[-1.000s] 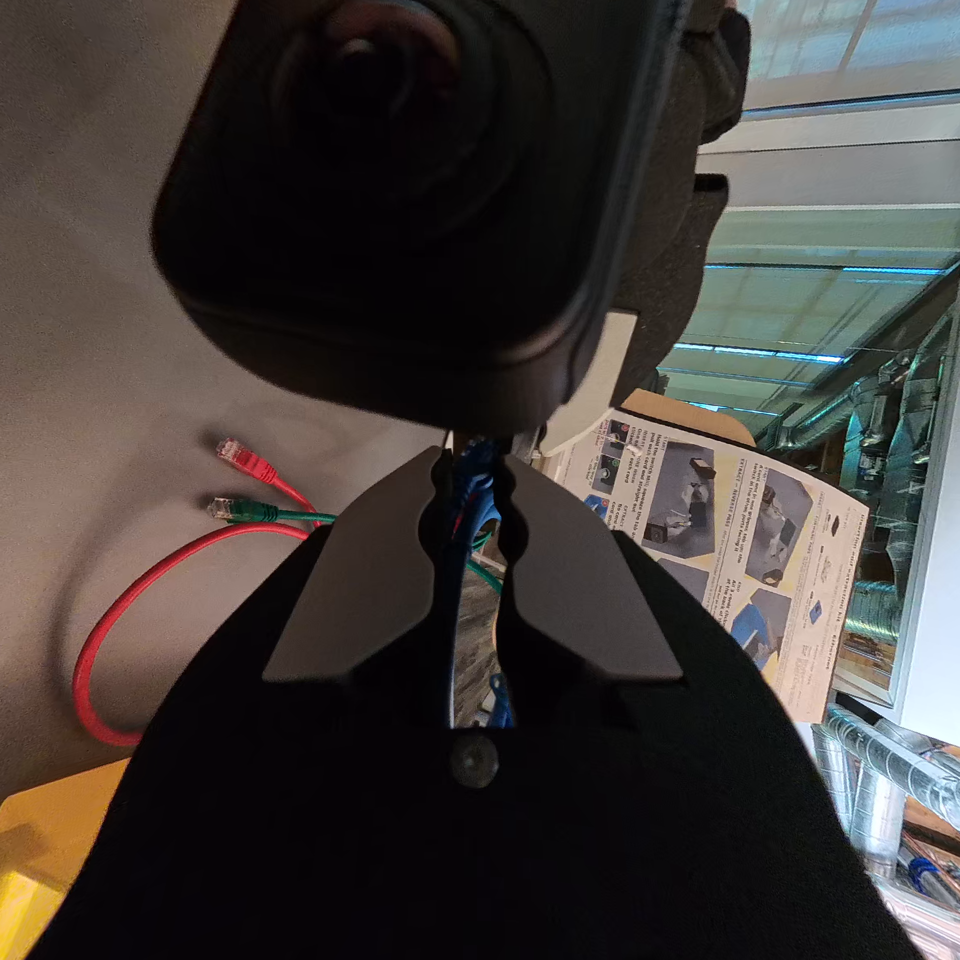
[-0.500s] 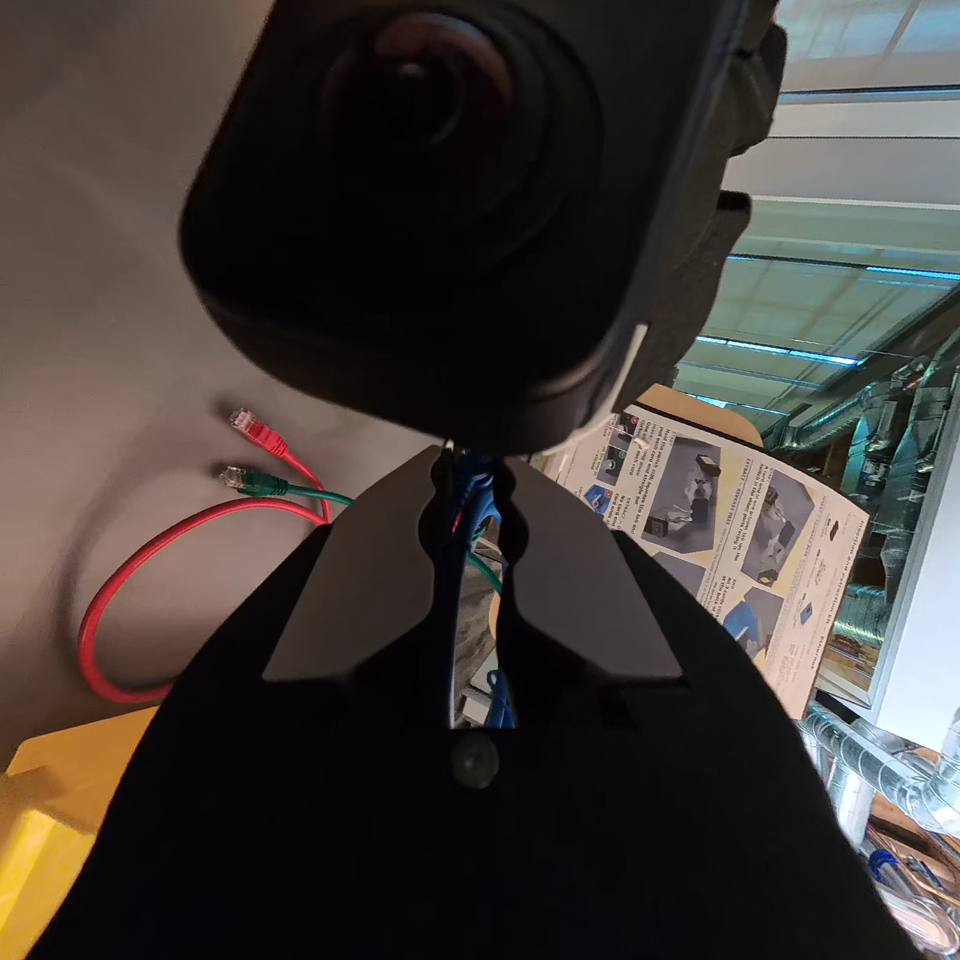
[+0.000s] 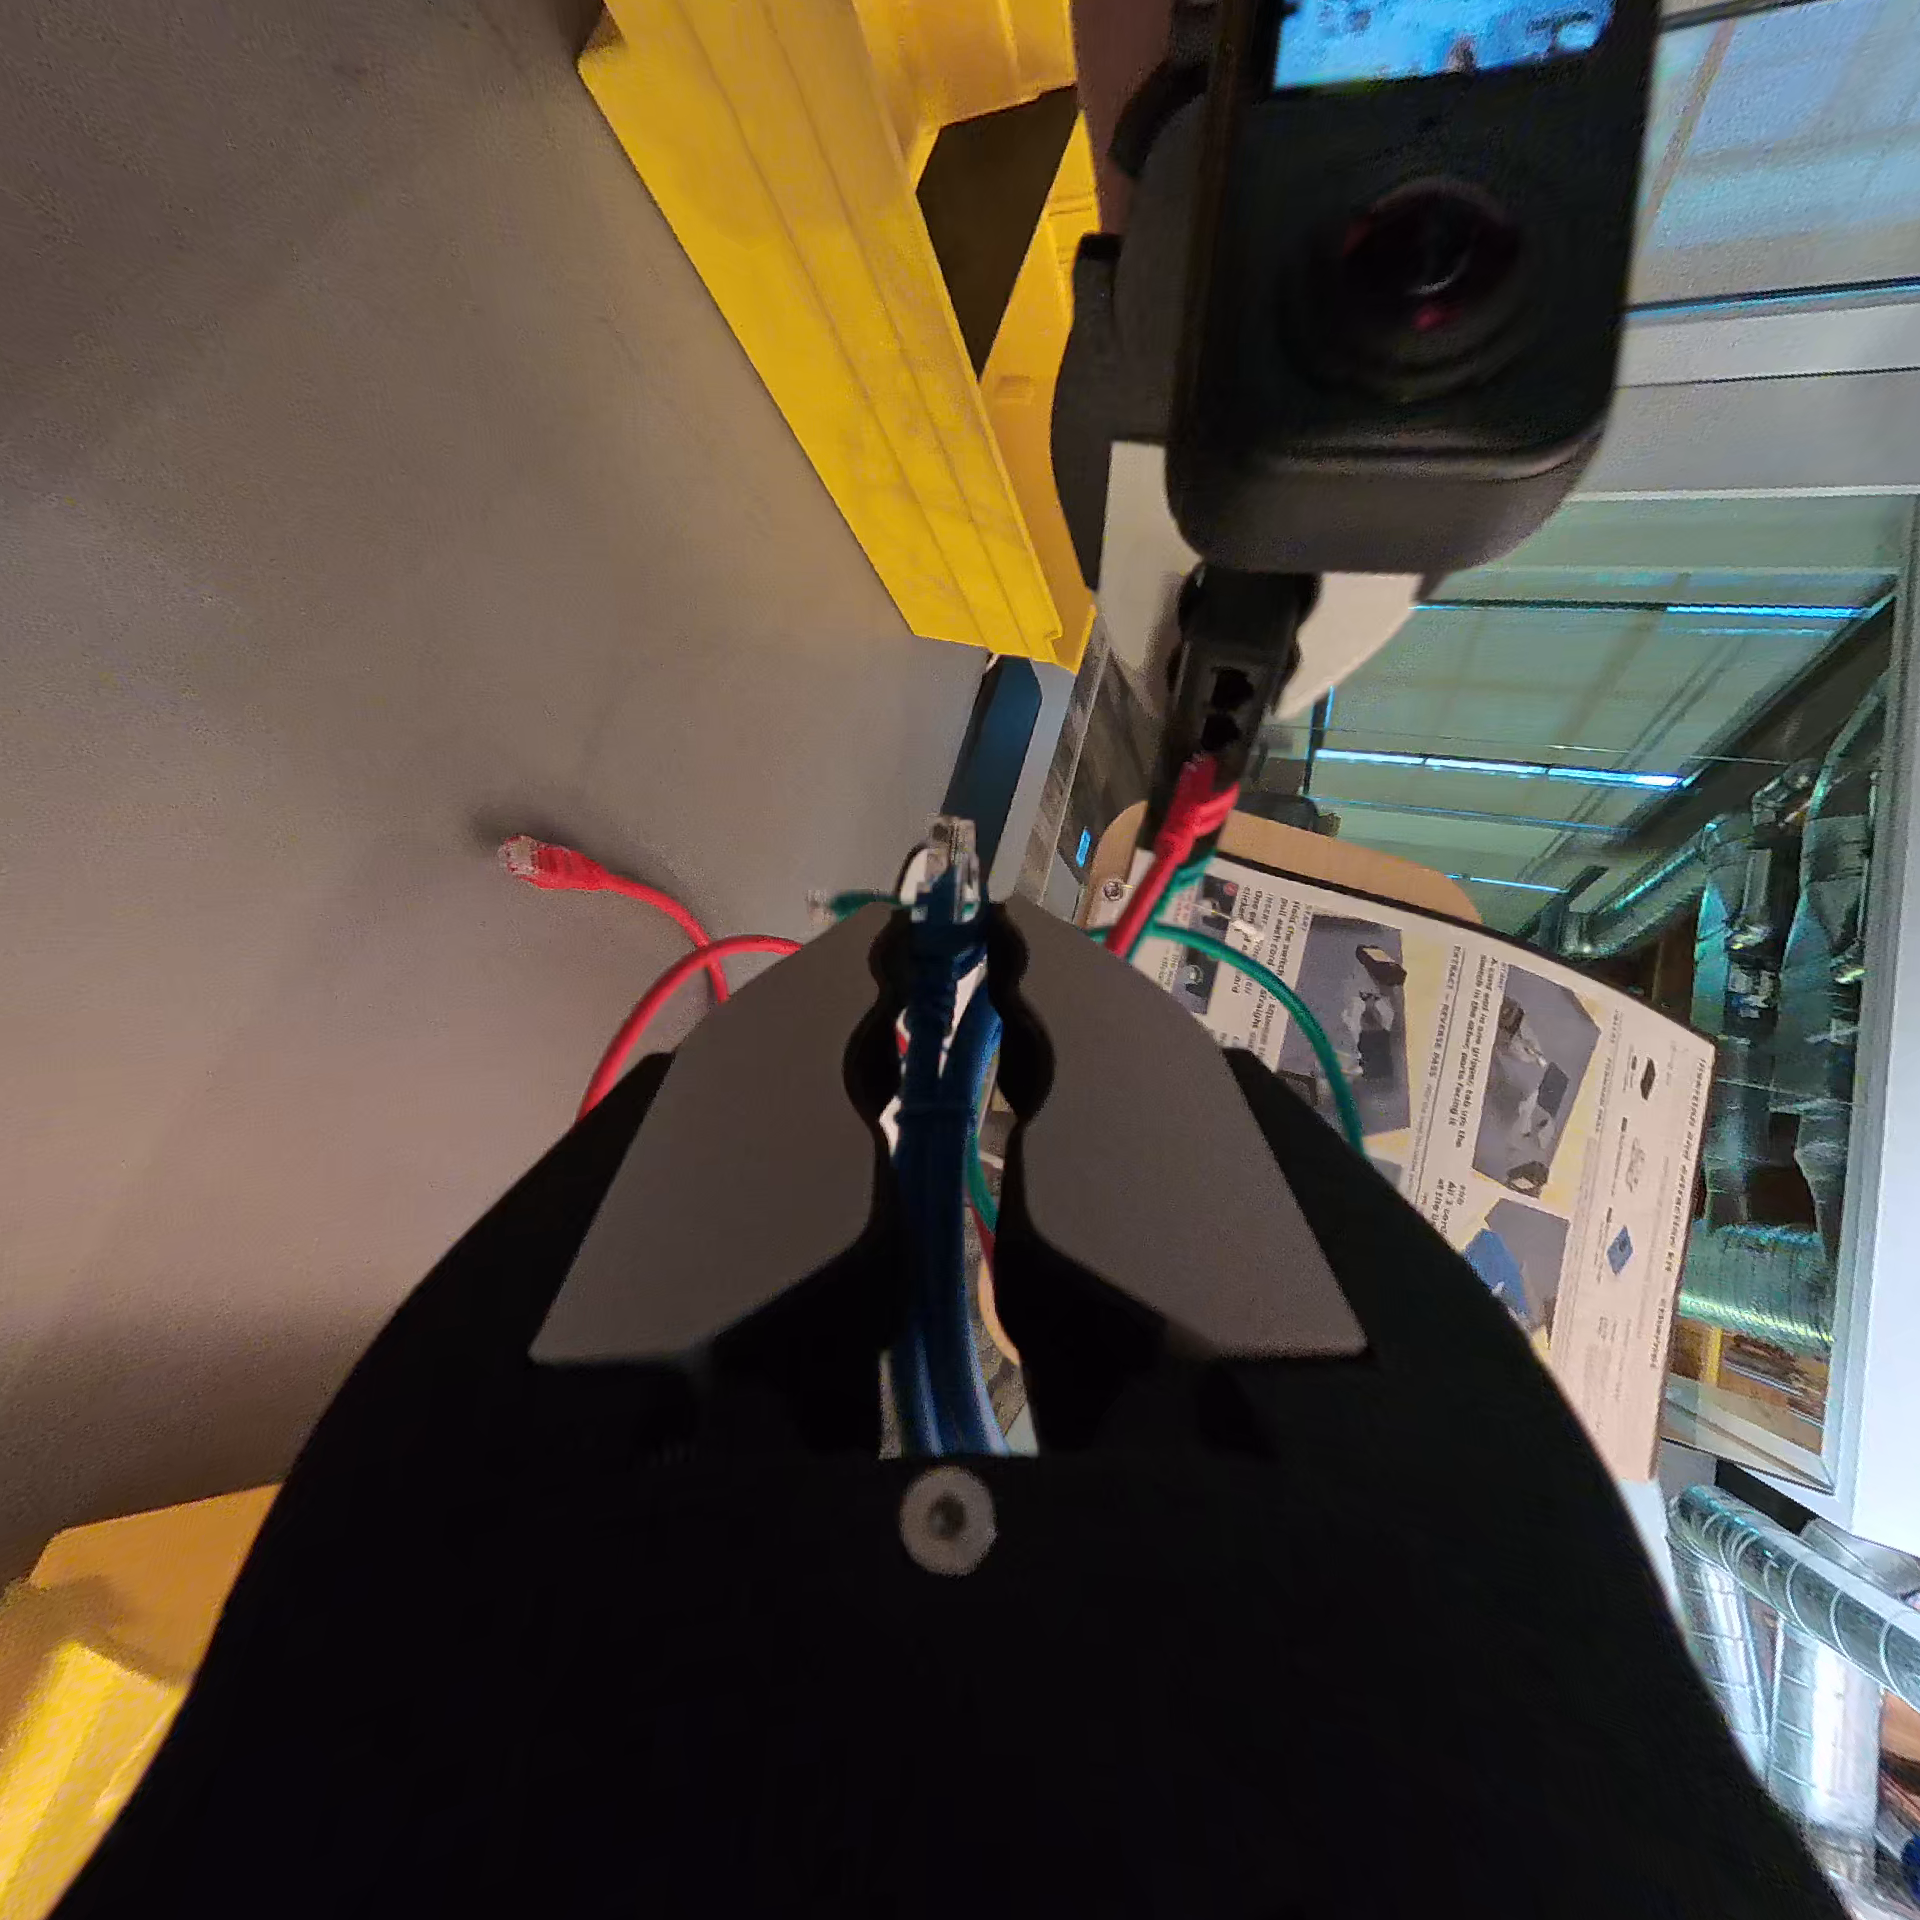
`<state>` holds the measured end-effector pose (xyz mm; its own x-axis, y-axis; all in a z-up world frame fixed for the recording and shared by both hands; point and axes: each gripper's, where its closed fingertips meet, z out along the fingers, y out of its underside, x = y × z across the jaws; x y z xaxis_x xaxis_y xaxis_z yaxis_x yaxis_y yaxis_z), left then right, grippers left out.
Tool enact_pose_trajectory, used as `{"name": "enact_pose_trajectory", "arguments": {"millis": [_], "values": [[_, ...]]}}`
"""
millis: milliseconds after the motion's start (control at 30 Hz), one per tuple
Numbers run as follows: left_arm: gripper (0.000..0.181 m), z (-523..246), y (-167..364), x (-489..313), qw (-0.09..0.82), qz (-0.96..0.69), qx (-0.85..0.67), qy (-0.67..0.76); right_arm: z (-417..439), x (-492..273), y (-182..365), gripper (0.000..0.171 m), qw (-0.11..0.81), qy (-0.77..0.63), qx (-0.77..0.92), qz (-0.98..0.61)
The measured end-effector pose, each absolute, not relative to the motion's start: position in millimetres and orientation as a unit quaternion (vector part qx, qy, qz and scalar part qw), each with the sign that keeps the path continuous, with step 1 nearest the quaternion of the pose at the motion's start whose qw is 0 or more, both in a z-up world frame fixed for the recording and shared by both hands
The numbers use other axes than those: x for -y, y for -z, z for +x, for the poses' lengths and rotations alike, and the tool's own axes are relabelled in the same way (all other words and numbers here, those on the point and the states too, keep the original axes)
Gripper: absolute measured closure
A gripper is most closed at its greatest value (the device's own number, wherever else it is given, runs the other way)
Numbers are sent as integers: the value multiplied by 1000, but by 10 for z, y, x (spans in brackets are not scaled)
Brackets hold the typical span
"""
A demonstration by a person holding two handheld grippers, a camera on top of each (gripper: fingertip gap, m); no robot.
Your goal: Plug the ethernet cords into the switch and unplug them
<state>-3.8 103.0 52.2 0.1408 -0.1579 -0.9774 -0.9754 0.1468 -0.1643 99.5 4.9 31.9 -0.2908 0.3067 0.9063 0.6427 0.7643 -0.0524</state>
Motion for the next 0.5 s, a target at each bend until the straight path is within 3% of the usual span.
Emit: {"name": "enact_pose_trajectory", "arguments": {"millis": [367,500], "values": [[151,-687,-701,-1182,532,-607,-457,-374,1861,-45,-1301,157,640,126,667,-361],[151,-783,-728,-1187,529,-613,-447,-380,2457,-232,-1360,157,621,145,620,-458]]}}
